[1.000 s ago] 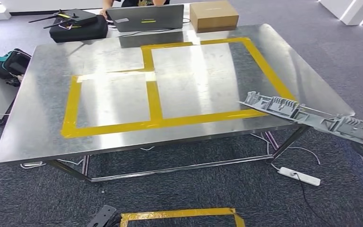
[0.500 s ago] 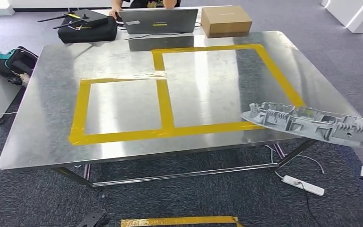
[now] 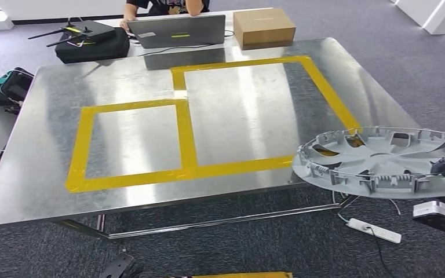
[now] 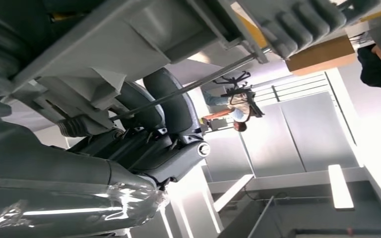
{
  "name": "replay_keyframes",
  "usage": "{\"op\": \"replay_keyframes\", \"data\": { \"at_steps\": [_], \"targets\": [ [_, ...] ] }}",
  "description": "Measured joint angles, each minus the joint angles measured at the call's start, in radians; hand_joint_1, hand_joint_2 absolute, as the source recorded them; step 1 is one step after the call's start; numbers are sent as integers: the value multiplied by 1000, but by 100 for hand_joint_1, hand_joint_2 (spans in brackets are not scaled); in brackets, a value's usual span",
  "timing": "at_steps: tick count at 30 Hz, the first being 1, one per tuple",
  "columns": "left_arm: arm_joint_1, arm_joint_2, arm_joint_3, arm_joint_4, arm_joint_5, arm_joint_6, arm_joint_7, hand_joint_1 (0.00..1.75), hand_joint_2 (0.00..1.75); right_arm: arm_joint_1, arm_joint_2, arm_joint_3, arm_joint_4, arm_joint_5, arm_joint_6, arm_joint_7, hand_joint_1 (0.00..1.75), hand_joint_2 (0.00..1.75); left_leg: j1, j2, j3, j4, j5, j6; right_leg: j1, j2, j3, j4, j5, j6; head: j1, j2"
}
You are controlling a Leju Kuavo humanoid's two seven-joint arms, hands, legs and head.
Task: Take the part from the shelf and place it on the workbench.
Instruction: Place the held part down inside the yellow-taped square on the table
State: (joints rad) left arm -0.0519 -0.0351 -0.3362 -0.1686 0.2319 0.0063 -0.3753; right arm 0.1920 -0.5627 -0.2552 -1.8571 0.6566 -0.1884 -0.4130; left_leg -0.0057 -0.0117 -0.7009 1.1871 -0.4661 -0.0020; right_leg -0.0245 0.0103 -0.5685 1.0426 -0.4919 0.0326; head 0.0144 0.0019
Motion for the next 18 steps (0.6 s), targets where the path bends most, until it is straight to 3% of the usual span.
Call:
{"op": "replay_keyframes", "data": {
  "at_steps": [2, 3, 7, 9, 11, 12, 13, 14, 16, 18],
  "targets": [
    [-5, -2, 0, 0, -2, 0, 0, 0, 175, -1, 2, 14, 9, 6, -9, -3, 175, 175, -4, 1, 50, -118, 52, 8, 3, 3, 12, 0, -13, 9, 0, 0],
    [-7, -3, 0, 0, -2, 0, 1, 0, 175, -1, 3, 20, 13, 7, -11, -3, 175, 175, -6, 1, 64, -149, 55, 10, 3, 4, 15, -2, -17, 15, 0, 0],
    [-13, -2, 0, -1, -8, 3, 2, 0, 175, 0, 6, 35, 25, -2, -6, -4, 175, 175, -3, 0, 84, -177, 40, 22, 3, 2, 16, -3, -31, 38, 2, 0],
    [-17, 0, 0, -2, -17, -1, 3, 0, 175, 0, 8, 43, 35, -12, 18, -7, 175, 175, 1, 0, 99, -184, 35, 32, 3, -1, -27, 84, -71, 45, 6, 0],
    [-21, 1, -1, -2, -33, -10, 12, 0, 175, -1, 8, 56, 58, -8, 53, -8, 175, 175, 0, 0, 112, -184, 24, 37, 3, -2, -107, 217, -118, 50, 7, 0],
    [-22, 1, -3, -2, -43, -14, 23, 0, 175, -4, 7, 66, 75, 0, 68, -8, 175, 175, 0, 0, 120, -184, 17, 37, 3, -2, -138, 257, -119, 53, 7, 0],
    [-22, 1, -5, -2, -53, -17, 35, 0, 175, -11, 5, 77, 95, 9, 81, -7, 175, 175, 0, 0, 129, -184, 10, 37, 3, -2, -152, 261, -99, 54, 7, 0],
    [-23, 1, -8, -2, -62, -18, 47, 0, 175, -21, 1, 89, 115, 17, 91, -7, 175, 175, 0, 0, 141, -184, 2, 35, 2, -3, -146, 226, -59, 55, 7, 0],
    [-24, 1, -14, -2, -80, -21, 62, 0, 175, -51, -10, 113, 157, 29, 111, -5, 175, 175, 0, 0, 164, -183, -16, 28, 1, -4, -98, 95, 28, 58, 7, 0],
    [-29, 1, -24, -2, -96, -24, 68, 0, 175, -86, -20, 141, 198, 38, 129, -5, 175, 175, -3, -1, 175, -182, -28, 18, 2, -2, -56, 11, 58, 50, 7, 0]
  ]
}}
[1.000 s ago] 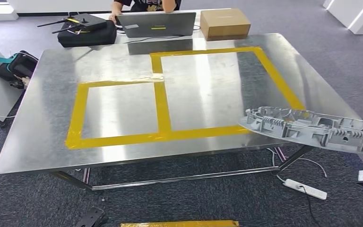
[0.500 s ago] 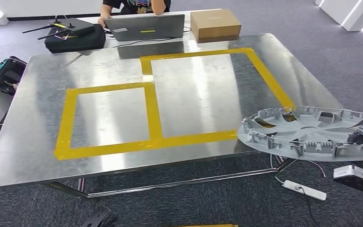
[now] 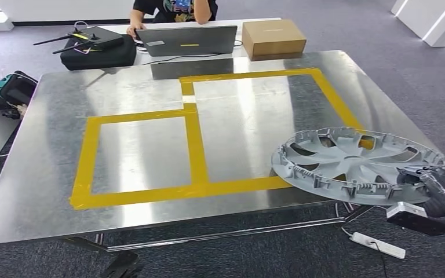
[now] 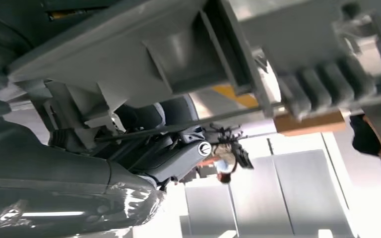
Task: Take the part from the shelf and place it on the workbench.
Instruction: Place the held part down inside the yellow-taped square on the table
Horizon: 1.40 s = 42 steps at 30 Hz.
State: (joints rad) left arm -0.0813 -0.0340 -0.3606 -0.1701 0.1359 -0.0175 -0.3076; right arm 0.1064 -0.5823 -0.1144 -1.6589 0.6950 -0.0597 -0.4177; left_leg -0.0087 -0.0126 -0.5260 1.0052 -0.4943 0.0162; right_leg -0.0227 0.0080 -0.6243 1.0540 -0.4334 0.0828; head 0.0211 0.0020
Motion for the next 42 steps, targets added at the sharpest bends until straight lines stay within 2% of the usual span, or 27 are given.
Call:
{"op": "replay_keyframes", "data": {
  "at_steps": [3, 5, 6, 8, 9, 10, 11, 13, 14, 15, 16, 19, 24, 28, 31, 36, 42],
  "targets": [
    [-8, -1, -13, -1, -14, -6, 3, 0, 175, -46, -12, 43, 46, 15, 16, 2, 175, 175, 0, 0, 4, -4, -6, -11, 3, 2, 9, -12, -9, -23, -4, 0],
    [-14, -2, -19, -4, -18, -8, 3, 0, 175, -73, -16, 67, 66, 20, 17, 4, 175, 175, 1, 1, -14, 34, -27, -22, 0, 2, 17, -17, -14, -38, -8, 0],
    [-17, -2, -23, -5, -20, -9, 3, 0, 175, -84, -17, 78, 74, 22, 17, 5, 175, 175, 2, 1, -42, 84, -47, -27, -1, 1, 22, -19, -17, -44, -10, 0],
    [-21, -3, -29, -6, -21, -10, 3, 0, 175, -99, -19, 95, 88, 18, 14, 9, 175, 175, 4, 2, -132, 227, -91, -32, -1, -1, 30, -20, -25, -52, -12, 0],
    [-21, -3, -31, -6, -22, -9, 3, 0, 175, -103, -19, 101, 93, 13, 12, 10, 175, 175, 5, 2, -171, 279, -96, -33, -1, -1, 35, -20, -30, -54, -12, 0],
    [-19, -3, -31, -6, -22, -8, 3, 0, 175, -105, -19, 105, 98, 5, 10, 11, 175, 175, 5, 2, -196, 298, -81, -32, -1, 0, 40, -20, -35, -54, -12, 0],
    [-18, -3, -31, -6, -22, -7, 3, 0, 175, -106, -20, 108, 102, -4, 9, 11, 175, 175, 5, 2, -200, 277, -46, -30, -1, 0, 48, -20, -40, -53, -13, 0],
    [-17, 0, -32, -6, -22, -5, 3, 0, 175, -106, -24, 110, 106, -29, 9, 11, 175, 175, 5, 2, -161, 153, 49, -23, 0, 2, 65, -21, -52, -48, -13, 0],
    [-17, 1, -32, -6, -21, -3, 3, 0, 175, -106, -27, 111, 108, -41, 11, 11, 175, 175, 4, 3, -135, 88, 78, -19, 2, 3, 72, -20, -59, -43, -13, 0],
    [-17, 2, -32, -6, -20, -1, 3, 0, 175, -106, -31, 110, 108, -51, 14, 10, 175, 175, 4, 3, -117, 42, 94, -18, 4, 5, 74, -20, -64, -38, -12, 0],
    [-16, 2, -32, -6, -19, -1, 4, 0, 175, -106, -36, 110, 109, -58, 20, 10, 175, 175, 5, 3, -107, 18, 97, -21, 7, 6, 74, -20, -70, -40, -12, 0],
    [-13, 4, -32, -6, -20, -1, 9, 0, 175, -110, -53, 110, 109, -63, 44, 9, 175, 175, 6, 0, -102, 8, 93, -28, 10, 6, 76, -29, -72, -53, -11, 0],
    [-13, 4, -36, -6, -43, -16, 21, 0, 175, -187, -66, 133, 136, -36, 102, 19, 175, 175, 5, 0, -103, 8, 91, -18, 10, 6, 96, -48, -64, -37, -10, 0],
    [-22, 4, -39, -8, -54, -24, 26, 0, 175, -292, -65, 197, 203, 1, 119, 20, 175, 175, 5, -1, -102, 9, 92, -12, 9, 5, 97, -54, -63, -23, -11, 0],
    [-29, 2, -46, -8, -59, -29, 26, 0, 175, -348, -58, 260, 244, 30, 110, 19, 175, 175, 5, -2, -102, 8, 92, -9, 10, 3, 99, -55, -62, -19, -11, 0],
    [-43, -1, -56, -8, -78, -39, 31, 0, 175, -420, -5, 380, 311, 88, 79, 37, 175, 175, 7, -1, -98, 6, 94, -10, 11, 5, 101, -54, -61, -19, -11, 0],
    [-61, -3, -62, -15, -109, -61, 44, 0, 175, -530, 85, 575, 474, 239, -7, 97, 175, 175, 8, -1, -95, 3, 95, -12, 13, 4, 103, -54, -61, -19, -11, 0]
  ]
}}
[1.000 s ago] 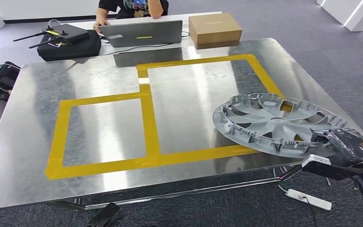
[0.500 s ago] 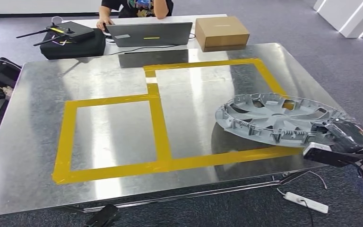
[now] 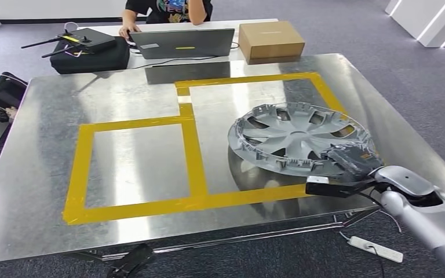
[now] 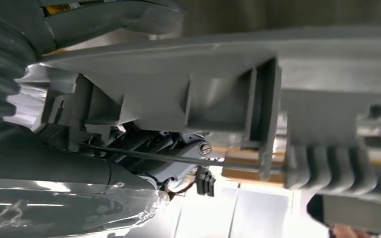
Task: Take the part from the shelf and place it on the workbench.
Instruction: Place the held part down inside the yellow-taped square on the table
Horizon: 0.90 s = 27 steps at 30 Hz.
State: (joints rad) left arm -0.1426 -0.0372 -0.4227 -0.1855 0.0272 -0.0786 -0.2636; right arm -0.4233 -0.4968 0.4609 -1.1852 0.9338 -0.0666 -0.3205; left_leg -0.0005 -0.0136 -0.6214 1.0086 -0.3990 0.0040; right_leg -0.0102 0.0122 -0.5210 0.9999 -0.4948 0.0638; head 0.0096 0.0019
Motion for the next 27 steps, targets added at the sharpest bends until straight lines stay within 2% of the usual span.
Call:
{"op": "replay_keyframes", "data": {
  "at_steps": [4, 7, 16, 20, 24, 27],
  "targets": [
    [-7, 0, 0, -3, -12, -28, -17, 0, 175, -65, 56, 102, 132, 52, -36, 27, 175, 175, 1, 0, 1, 0, 0, 0, 0, 0, 0, 0, 0, 0, 0, 0],
    [-10, 1, 0, -6, -26, -19, -43, 0, 175, -95, 75, 146, 212, 59, -64, 48, 175, 175, 1, -1, 1, 0, 0, 0, 0, -1, 0, 0, -1, -1, 0, 0],
    [-3, 8, 0, -7, -54, 22, -94, 0, 175, -109, 68, 136, 347, 16, -169, 66, 175, 175, 0, -3, 5, 0, -2, 0, 0, -3, -5, -2, -4, -3, 0, 0],
    [5, 11, 0, -7, -58, 11, -92, 0, 175, -104, 61, 102, 381, 18, -204, 54, 0, 0, 0, -4, 5, 0, -2, 0, 0, -3, -4, -2, -3, -2, 0, 0],
    [5, 13, 5, -7, -29, -10, -82, 0, 175, -96, 61, 76, 394, 23, -223, 25, 0, 0, 0, -4, 5, 0, -2, 0, 0, -4, -4, -2, -3, -2, 0, 0],
    [3, 13, 10, -7, -25, -8, -76, 0, 44, -80, 61, 65, 389, 37, -253, 4, 0, 0, 0, -4, 5, 0, -2, 0, 0, -4, -1, -2, -3, -2, 0, 0]
  ]
}}
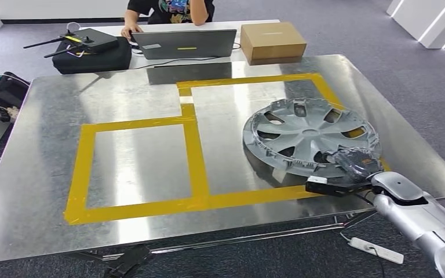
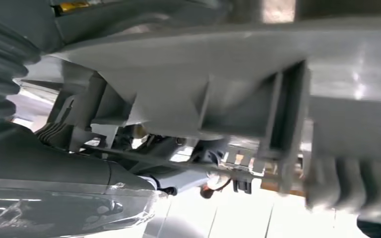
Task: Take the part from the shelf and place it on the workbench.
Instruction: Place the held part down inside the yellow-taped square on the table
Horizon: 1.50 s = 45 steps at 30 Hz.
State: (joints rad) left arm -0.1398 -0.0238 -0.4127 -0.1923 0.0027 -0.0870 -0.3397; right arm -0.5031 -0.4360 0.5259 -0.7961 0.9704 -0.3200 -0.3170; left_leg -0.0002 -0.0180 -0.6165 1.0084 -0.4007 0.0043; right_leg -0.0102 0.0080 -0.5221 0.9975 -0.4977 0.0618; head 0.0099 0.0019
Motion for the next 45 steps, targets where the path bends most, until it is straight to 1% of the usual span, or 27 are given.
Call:
{"op": "replay_keyframes", "data": {
  "at_steps": [1, 7, 10, 12, 14, 18, 20, 24, 27, 30, 34, 37, 39, 41, 42, 43, 45],
  "targets": [
    [-1, 0, 1, 0, -1, 0, 3, 0, 0, 9, 0, -4, -6, 6, -19, -10, 0, 0, 0, 0, 0, 0, 0, 0, 0, 0, 2, 0, 0, 0, 0, 0],
    [-6, -5, 2, -2, -18, 2, 16, 0, 0, 99, 0, -41, -77, -4, -144, -94, 0, 0, 0, -1, -1, 0, 0, 0, 0, 0, 7, 0, 1, 1, 0, 0],
    [-7, -8, 2, -2, -31, 6, 24, 0, 0, 152, 6, -77, -144, -75, -156, -163, 0, 0, 0, -1, -1, -1, -1, 0, 0, 0, 7, 0, 0, 0, 0, 0],
    [-6, -10, 3, -2, -37, 9, 26, 0, 0, 192, 24, -109, -210, -182, -110, -221, 0, 0, 0, -1, -1, -2, -1, -1, 0, 0, 6, 0, 0, 0, 0, 0],
    [-6, -12, 6, -2, -41, 13, 27, 0, 0, 231, 50, -135, -285, -284, -44, -258, 0, 0, 0, -1, -1, -3, -1, -1, 0, 0, 6, 0, -1, 0, 0, 0],
    [-2, -15, 13, -2, -44, 21, 27, 0, 0, 292, 91, -174, -436, -396, 43, -273, 0, 0, 0, -1, -1, -3, -1, -1, 0, 0, 5, 0, -1, -1, 0, 0],
    [1, -16, 20, -2, -44, 24, 25, 0, 0, 319, 105, -198, -514, -438, 67, -278, 0, 0, 0, -1, -1, -3, -1, -1, 0, 0, 5, 0, -1, -1, 0, 0],
    [6, -21, 27, -2, -47, 33, 19, 0, 0, 378, 134, -253, -679, -537, 106, -314, 0, 0, 0, -1, -1, -3, -1, -2, 0, 0, 5, 0, -2, -2, 0, 0],
    [11, -25, 36, -2, -45, 43, 12, 0, 0, 427, 153, -297, -814, -596, 121, -330, 0, 0, 0, -1, -1, -3, -2, -2, 0, 0, 3, 0, -3, -3, 0, 0],
    [17, -27, 52, -2, -32, 54, 3, 0, 0, 484, 169, -348, -949, -622, 99, -338, 0, 0, 0, -1, 0, -3, -4, -2, 0, -1, -3, 0, -5, -2, 0, 0],
    [27, -31, 79, -2, -2, 70, -2, 0, 0, 581, 189, -436, -1106, -603, 5, -356, 0, 0, 0, -1, 0, -3, -6, -3, 0, -1, -3, 0, -6, -2, 0, 0],
    [33, -32, 102, -2, 20, 78, -4, 0, 0, 650, 207, -504, -1182, -598, -48, -367, 0, 0, 0, -1, 0, -3, -7, -3, 0, 0, 1, 0, -7, -2, 0, 0],
    [34, -33, 118, -2, 34, 82, -9, 0, 0, 682, 218, -542, -1215, -613, -57, -374, 0, 0, -4, -1, 0, -2, -8, 6, -4, 0, 7, -8, -3, 6, -1, 0],
    [35, -34, 135, -2, 48, 87, -13, 0, 0, 700, 225, -566, -1242, -622, -56, -379, 0, 0, -2, 1, 12, -22, -1, 20, -6, 1, 12, -15, -2, 16, 0, 0],
    [34, -34, 143, -2, 53, 90, -14, 0, 0, 704, 226, -572, -1252, -620, -56, -379, 0, 0, 0, 3, 20, -36, 6, 23, -5, 1, 7, -2, -13, 17, 0, 0],
    [33, -35, 151, -2, 58, 93, -15, 0, 0, 706, 227, -576, -1259, -613, -57, -380, 0, 0, 3, 5, 27, -47, 11, 25, -5, 0, -8, 32, -36, 17, 1, 0],
    [30, -35, 160, -2, 62, 96, -15, 0, 0, 707, 228, -579, -1264, -598, -60, -381, 0, 0, 4, 6, 30, -52, 13, 26, -6, 0, -48, 118, -86, 19, 2, 0]
  ]
}}
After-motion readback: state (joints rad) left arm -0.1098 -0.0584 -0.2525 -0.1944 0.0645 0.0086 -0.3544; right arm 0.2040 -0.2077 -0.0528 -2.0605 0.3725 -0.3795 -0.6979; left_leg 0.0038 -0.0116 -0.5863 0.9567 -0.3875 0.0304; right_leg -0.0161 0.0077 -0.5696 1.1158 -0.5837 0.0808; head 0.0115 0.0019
